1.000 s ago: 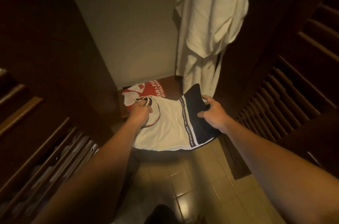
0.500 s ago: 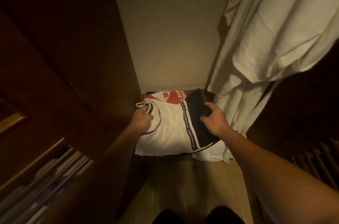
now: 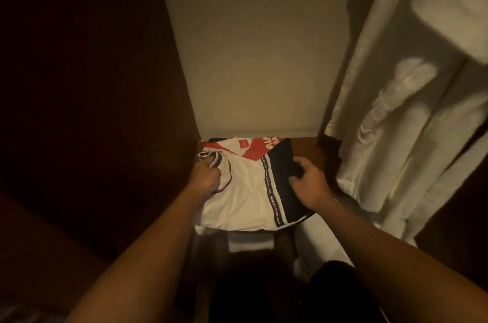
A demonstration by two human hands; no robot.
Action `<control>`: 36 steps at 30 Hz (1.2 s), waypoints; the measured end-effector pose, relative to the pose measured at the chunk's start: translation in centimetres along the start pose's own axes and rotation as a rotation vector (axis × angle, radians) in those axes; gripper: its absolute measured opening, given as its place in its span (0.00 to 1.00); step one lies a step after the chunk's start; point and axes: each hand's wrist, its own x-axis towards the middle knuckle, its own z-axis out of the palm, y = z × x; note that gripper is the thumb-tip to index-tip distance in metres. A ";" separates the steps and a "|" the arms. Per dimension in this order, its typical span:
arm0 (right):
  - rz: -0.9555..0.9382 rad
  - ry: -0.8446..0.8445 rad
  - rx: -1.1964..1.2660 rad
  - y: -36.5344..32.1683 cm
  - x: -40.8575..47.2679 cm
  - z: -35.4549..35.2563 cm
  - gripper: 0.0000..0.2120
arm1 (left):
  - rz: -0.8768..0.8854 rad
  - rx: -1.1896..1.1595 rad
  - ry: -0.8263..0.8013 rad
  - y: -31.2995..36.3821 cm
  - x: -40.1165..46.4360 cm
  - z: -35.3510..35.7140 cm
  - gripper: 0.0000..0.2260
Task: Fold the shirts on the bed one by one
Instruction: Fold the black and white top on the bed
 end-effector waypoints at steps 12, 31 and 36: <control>-0.072 0.113 0.059 5.3 12.7 6.2 0.24 | 0.226 -0.004 0.101 -3.7 12.4 2.2 0.25; 0.038 -0.031 -0.327 10.3 24.1 11.7 0.28 | 0.220 0.865 0.221 -8.8 23.9 2.8 0.28; -0.183 -0.135 -0.706 10.3 22.5 13.3 0.34 | 0.537 1.151 -0.025 -11.2 21.8 6.5 0.30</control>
